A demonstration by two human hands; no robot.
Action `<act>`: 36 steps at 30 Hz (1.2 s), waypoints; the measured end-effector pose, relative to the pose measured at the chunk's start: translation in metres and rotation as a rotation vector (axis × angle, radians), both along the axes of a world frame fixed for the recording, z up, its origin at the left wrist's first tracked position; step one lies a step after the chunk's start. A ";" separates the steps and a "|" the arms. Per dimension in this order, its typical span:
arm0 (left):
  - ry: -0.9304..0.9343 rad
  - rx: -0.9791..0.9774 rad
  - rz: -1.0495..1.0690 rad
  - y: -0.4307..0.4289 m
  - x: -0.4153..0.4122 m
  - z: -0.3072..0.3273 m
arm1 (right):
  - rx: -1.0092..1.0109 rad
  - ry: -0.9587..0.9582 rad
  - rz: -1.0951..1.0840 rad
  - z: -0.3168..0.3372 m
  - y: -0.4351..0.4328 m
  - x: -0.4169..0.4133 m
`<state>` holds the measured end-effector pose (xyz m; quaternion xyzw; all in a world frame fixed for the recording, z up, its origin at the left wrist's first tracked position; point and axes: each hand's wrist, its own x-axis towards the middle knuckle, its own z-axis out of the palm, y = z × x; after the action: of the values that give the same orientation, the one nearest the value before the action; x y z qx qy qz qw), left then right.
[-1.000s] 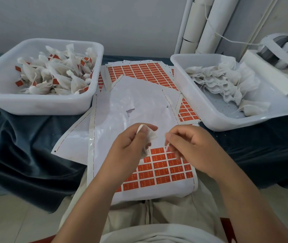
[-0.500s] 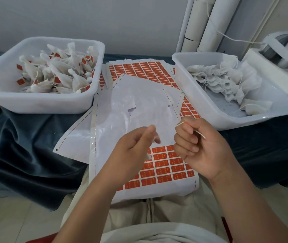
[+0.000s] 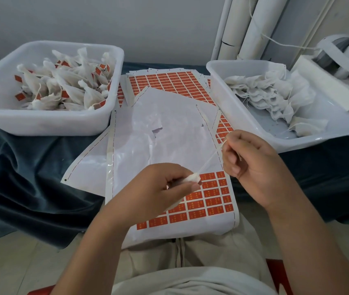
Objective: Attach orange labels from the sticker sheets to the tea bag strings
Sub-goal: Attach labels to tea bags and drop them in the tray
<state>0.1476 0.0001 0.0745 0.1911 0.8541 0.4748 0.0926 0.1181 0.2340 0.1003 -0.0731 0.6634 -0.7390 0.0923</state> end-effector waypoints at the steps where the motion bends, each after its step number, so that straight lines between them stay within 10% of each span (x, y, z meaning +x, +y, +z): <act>1: 0.008 -0.018 0.002 0.000 -0.001 0.000 | 0.025 0.013 0.001 0.000 -0.001 0.001; 15: -0.017 0.455 0.191 0.013 0.001 0.000 | 0.525 0.135 0.148 -0.012 -0.039 0.018; 23: 0.100 0.332 0.449 0.012 -0.003 -0.006 | 0.896 0.402 0.052 -0.011 -0.038 0.020; 30: 0.143 -0.070 0.153 0.004 -0.007 -0.014 | 0.905 0.685 0.005 -0.002 -0.029 0.021; 36: -0.091 0.105 -0.118 0.002 -0.001 -0.013 | 0.895 0.709 0.026 0.002 -0.025 0.018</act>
<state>0.1466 0.0025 0.0617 0.2237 0.8102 0.5209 0.1491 0.1365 0.2091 0.1025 -0.2786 0.9012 -0.3149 -0.1050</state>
